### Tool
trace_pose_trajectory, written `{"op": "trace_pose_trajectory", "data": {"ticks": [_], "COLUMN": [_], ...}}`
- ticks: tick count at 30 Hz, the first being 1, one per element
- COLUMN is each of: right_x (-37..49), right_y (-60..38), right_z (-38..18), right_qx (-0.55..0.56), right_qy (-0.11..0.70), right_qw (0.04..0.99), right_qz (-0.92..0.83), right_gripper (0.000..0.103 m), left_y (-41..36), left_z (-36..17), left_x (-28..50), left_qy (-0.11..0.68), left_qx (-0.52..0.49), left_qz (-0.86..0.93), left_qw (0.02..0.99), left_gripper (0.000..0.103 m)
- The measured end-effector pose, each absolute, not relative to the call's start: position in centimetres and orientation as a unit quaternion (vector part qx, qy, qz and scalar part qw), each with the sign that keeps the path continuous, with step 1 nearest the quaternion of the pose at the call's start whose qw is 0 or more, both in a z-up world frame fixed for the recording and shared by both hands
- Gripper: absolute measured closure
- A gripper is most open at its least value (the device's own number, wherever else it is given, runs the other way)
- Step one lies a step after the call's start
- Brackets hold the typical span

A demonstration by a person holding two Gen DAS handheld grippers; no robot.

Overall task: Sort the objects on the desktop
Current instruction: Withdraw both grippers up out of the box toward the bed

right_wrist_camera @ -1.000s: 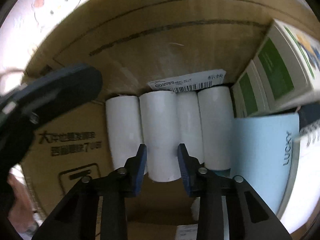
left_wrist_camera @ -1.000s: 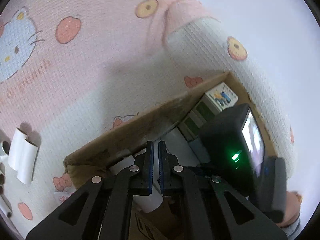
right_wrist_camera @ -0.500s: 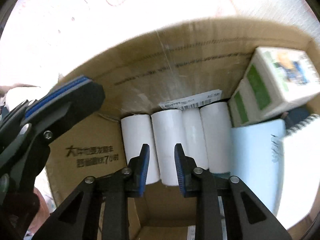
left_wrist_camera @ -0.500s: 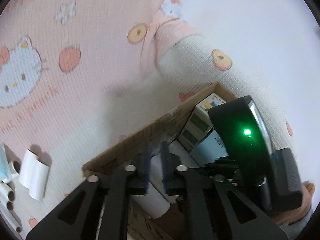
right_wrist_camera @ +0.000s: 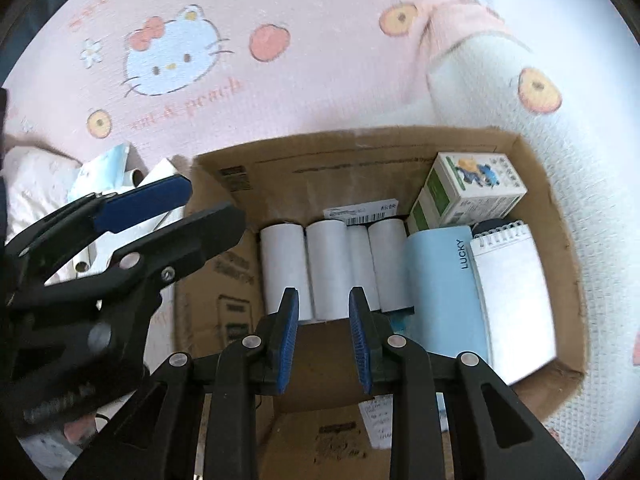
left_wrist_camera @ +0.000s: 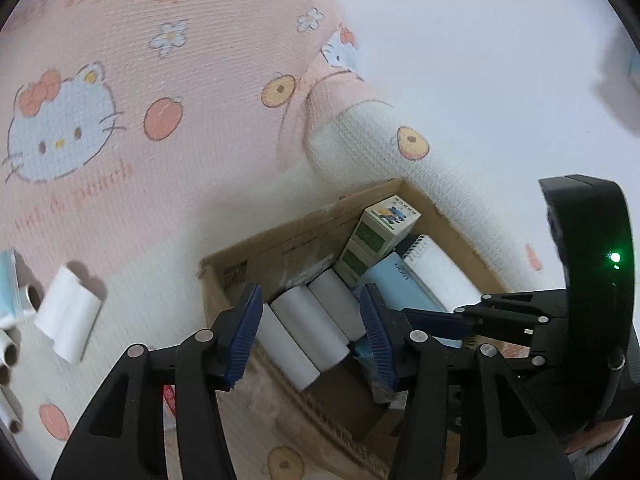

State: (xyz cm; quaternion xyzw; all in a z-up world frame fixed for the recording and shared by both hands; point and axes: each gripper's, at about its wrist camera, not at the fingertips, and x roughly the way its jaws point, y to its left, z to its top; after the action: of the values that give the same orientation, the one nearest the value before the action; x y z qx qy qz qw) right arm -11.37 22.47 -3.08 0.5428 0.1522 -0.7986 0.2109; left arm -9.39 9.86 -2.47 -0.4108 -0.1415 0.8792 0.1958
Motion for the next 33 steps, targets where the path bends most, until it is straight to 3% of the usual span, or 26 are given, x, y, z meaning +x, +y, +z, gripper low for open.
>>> {"op": "trace_pose_trajectory", "data": {"ticks": [7, 11, 14, 17, 33], "right_x": [-10.8, -9.2, -8.3, -7.7, -3.6], "right_y": [17.8, 16.2, 14.9, 14.1, 9.7], "right_z": [-1.7, -0.4, 0.1, -0.2, -3.6], "right_qx": [0.519, 0.503, 0.490, 0.476, 0.402], "right_qy": [0.196, 0.209, 0.208, 0.203, 0.164], "right_qw": [0.210, 0.218, 0.237, 0.251, 0.322], "right_qz": [-0.805, -0.810, -0.813, -0.818, -0.842], "right_gripper": [0.081, 0.081, 0.081, 0.081, 0.081], "left_y": [5.8, 3.4, 1.2, -0.8, -7.9], "left_z": [-3.3, -4.6, -5.9, -7.3, -13.8], "left_x": [-7.2, -6.0, -5.3, -4.9, -1.8], "left_qy": [-0.162, -0.165, -0.173, -0.179, -0.201], "left_qx": [-0.409, -0.415, -0.422, -0.433, -0.480], "left_qz": [0.882, 0.883, 0.879, 0.875, 0.851], "left_qw": [0.168, 0.147, 0.139, 0.120, 0.071], "left_gripper": [0.049, 0.078, 0.090, 0.095, 0.098]}}
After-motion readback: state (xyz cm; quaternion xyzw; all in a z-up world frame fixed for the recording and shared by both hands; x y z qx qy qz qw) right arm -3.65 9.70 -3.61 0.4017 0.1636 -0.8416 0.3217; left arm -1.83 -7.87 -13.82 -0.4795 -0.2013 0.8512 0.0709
